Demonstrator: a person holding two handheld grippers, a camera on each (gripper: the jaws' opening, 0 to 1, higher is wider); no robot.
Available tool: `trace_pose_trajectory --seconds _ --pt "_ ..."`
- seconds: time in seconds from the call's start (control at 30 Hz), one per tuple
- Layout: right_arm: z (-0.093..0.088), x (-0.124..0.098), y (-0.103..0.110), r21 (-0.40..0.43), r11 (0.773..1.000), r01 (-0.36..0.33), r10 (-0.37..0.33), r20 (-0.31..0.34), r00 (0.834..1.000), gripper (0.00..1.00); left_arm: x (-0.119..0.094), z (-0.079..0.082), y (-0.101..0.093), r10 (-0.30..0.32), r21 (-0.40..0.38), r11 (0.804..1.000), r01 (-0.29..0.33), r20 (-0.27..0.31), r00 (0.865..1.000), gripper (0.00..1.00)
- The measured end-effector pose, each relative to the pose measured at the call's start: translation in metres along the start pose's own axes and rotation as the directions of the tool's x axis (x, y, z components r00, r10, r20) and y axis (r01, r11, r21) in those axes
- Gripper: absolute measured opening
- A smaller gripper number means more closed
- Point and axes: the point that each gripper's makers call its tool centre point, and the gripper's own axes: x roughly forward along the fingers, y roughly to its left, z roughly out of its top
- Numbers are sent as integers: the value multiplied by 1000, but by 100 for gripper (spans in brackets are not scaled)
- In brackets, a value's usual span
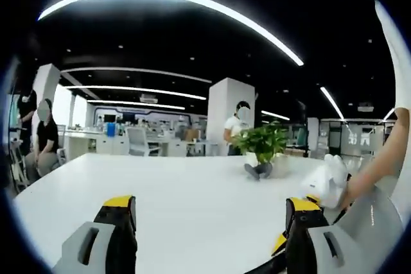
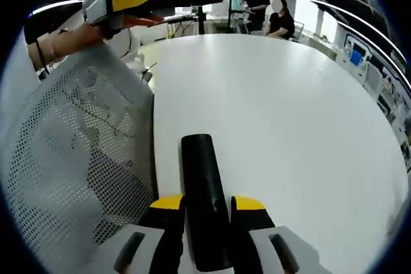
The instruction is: Press the specified remote control buttons in sequence, fully releasing each button before pressing the next.
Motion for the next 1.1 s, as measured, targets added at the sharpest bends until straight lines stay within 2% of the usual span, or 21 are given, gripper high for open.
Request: trace_pose_trajectory --seconds 0.07,0.23,0.5,0.67,1.1 --pt "1 0 -1 -10 1000 5 -5 -1 1000 22 2 -8 2 17 4 1000 -17 -61 998 100" --pt "0 -2 -5 -42 999 -3 2 -25 1000 21 3 -25 -3 4 51 999 5 -167 986 95" --pt "-2 -4 -22 -63 998 -24 20 -53 998 20 2 -24 -1 15 43 999 -8 -167 986 94" --pt "-1 -4 -38 -50 998 -25 23 -57 998 20 1 -23 0 21 32 999 -16 -156 988 94" --pt "0 -5 -75 -54 997 -46 41 -92 995 20 2 -27 -2 16 20 1000 -12 -175 984 93"
